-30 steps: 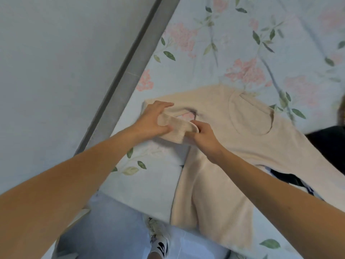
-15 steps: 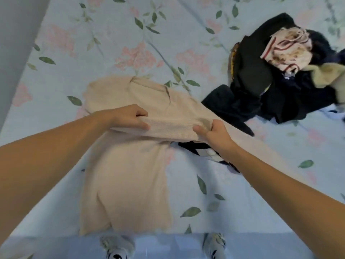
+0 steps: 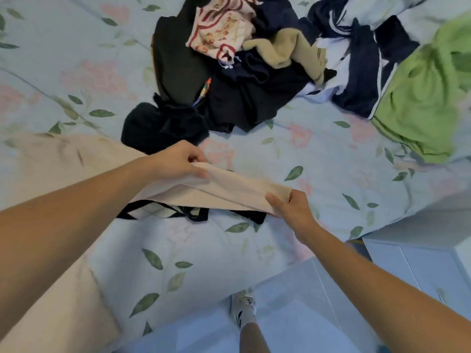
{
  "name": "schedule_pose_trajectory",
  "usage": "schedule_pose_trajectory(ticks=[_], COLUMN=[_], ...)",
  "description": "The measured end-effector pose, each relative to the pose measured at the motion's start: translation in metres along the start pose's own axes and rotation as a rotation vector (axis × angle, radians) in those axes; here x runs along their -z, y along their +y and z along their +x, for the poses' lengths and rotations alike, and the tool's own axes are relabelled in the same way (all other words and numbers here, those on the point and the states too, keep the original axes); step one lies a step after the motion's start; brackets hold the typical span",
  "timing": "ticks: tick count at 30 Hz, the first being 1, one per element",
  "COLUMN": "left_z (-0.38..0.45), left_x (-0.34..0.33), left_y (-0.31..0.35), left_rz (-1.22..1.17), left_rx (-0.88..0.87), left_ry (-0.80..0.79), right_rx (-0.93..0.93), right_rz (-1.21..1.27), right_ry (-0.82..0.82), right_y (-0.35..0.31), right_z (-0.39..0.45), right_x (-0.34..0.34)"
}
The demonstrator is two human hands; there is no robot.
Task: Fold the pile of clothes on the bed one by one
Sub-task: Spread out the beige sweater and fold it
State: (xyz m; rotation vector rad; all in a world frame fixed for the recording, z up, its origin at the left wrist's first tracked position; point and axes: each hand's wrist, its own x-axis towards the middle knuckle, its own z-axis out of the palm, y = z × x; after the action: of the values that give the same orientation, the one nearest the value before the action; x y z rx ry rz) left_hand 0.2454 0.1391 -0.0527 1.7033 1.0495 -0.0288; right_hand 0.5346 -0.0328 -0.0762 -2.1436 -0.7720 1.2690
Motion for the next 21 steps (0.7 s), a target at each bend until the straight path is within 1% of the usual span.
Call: schedule_pose_trajectory(ticks=[4, 7, 9, 11, 13, 15, 18, 21], left_z=[0.041, 0.056, 0.062, 0.065, 0.065, 0.061, 0.047, 0.03], left_x=[-0.039, -0.059, -0.067, -0.069, -0.069, -0.065, -0.06, -0.054], left_y=[0.031, 0.047, 0.05, 0.049, 0.043, 0.036, 0.026, 0.016], left_rz=[0.032, 0.043, 0.04, 0.05, 0.086, 0.126, 0.198, 0.26], left_rx=[0.026, 0.042, 0.035, 0.02, 0.007, -0.005, -0.018, -0.022], left_ry=[-0.099, -0.118, -0.114, -0.108, -0.081, -0.043, 0.045, 0.121], right_rx=[-0.078, -0.094, -0.077, -0.021, 0.049, 0.1, 0.135, 0.186], right_rz=[-0.008, -0.002, -0.048, -0.144, -0.231, -0.26, -0.35, -0.596], right_ry=[0.027, 0.061, 0.069, 0.07, 0.087, 0.11, 0.166, 0.28], right_y=[0.044, 0.062, 0.064, 0.064, 0.061, 0.056, 0.056, 0.051], right_z=[0.015, 0.025, 0.029, 0.032, 0.034, 0.034, 0.033, 0.028], right_x=[0.036, 0.05, 0.056, 0.058, 0.055, 0.049, 0.041, 0.033])
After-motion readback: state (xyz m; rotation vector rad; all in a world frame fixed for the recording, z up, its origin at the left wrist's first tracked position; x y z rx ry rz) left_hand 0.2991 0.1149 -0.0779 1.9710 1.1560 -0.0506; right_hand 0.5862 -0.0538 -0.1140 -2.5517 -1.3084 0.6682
